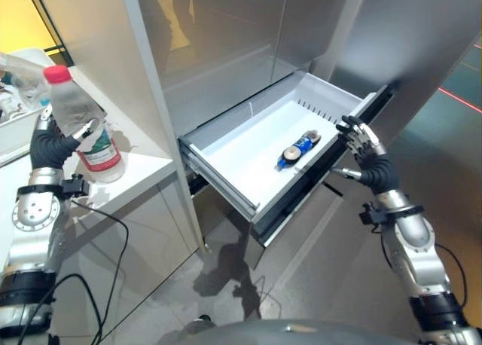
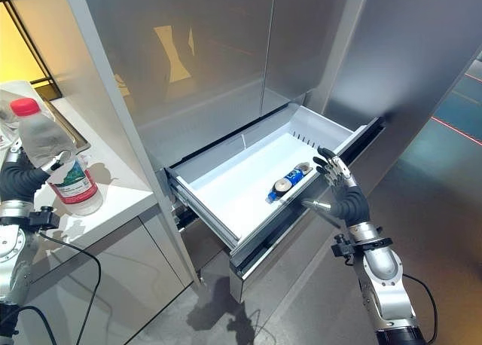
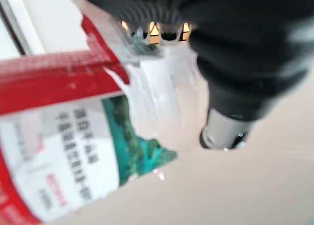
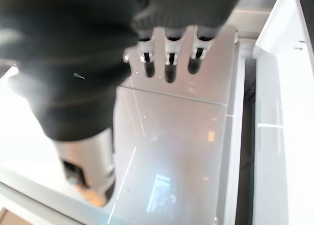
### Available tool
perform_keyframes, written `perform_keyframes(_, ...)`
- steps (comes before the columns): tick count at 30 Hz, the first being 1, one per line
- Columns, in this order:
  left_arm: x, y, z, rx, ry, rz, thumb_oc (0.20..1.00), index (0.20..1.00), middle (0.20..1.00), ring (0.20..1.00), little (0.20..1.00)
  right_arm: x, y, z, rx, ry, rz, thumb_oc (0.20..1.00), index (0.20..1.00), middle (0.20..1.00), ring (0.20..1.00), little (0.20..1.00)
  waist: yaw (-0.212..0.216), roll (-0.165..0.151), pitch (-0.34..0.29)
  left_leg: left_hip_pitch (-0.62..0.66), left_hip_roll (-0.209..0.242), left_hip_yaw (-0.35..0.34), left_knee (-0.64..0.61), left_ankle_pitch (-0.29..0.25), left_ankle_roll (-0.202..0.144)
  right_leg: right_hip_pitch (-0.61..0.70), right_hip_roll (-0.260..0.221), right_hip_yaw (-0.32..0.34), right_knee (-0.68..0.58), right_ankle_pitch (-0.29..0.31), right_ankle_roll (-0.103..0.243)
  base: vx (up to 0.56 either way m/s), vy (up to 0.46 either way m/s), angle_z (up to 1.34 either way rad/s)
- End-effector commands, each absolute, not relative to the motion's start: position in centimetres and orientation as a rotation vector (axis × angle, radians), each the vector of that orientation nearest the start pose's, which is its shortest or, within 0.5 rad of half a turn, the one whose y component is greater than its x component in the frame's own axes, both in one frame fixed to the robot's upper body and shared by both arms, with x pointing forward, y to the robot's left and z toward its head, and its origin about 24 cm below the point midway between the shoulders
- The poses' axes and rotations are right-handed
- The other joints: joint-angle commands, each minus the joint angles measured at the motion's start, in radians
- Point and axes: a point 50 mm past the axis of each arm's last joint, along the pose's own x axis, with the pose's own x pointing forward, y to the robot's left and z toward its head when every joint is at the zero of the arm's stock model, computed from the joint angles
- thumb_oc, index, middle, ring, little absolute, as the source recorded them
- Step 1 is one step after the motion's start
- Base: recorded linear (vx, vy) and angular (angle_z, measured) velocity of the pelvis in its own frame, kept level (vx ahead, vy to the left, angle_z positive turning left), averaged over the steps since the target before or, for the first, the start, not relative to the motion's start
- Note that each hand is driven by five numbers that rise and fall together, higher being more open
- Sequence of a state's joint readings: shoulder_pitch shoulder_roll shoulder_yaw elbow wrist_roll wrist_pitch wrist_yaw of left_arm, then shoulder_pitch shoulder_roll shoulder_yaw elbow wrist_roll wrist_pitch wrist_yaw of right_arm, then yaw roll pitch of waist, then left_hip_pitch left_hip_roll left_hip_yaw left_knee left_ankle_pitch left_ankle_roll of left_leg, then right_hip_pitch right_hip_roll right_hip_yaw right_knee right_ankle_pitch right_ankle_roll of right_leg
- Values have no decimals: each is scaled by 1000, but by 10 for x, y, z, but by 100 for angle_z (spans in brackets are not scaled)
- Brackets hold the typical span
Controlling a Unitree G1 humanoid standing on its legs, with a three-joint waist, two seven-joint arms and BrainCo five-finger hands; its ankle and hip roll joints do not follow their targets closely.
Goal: Take the drinks into the refrigerator
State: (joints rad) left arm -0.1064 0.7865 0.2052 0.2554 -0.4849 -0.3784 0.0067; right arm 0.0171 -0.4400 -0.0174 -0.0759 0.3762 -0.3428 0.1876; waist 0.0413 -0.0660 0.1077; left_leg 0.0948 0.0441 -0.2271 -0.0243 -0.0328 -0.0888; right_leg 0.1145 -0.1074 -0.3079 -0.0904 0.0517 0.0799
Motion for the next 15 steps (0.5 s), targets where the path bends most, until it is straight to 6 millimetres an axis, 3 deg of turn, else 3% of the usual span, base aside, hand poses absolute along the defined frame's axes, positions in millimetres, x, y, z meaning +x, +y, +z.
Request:
perform_keyframes(1, 268, 336, 184, 283, -521, 236, 200, 200, 200, 200, 200, 240, -213, 133, -87, -517, 231, 1000, 1000, 1000, 1000, 1000, -16, 0, -3, -14, -75, -60, -19, -8, 90, 30, 42, -51, 128, -151, -35, 0, 0, 0)
perform_keyframes(9, 268, 324, 191, 146, -600, 171, 200, 200, 200, 200, 200, 244, -226, 127, -233, -435, 222, 1000, 1000, 1000, 1000, 1000, -14, -7, -8, -14, -80, -63, -25, -2, 91, 37, 40, -52, 112, -139, -33, 0, 0, 0)
perform_keyframes(13, 264, 315, 201, 122, -648, 90, 200, 200, 200, 200, 200, 248, -238, 132, -299, -408, 229, 1000, 1000, 1000, 1000, 1000, -7, -12, -10, -15, -81, -66, -27, 0, 89, 41, 40, -54, 104, -133, -32, 0, 0, 0)
perform_keyframes(15, 260, 303, 216, 127, -685, -42, 200, 200, 200, 200, 200, 253, -252, 141, -299, -350, 316, 1000, 1000, 1000, 1000, 1000, 3, -24, -11, -18, -85, -72, -26, 5, 87, 44, 41, -58, 99, -128, -32, 0, 0, 0)
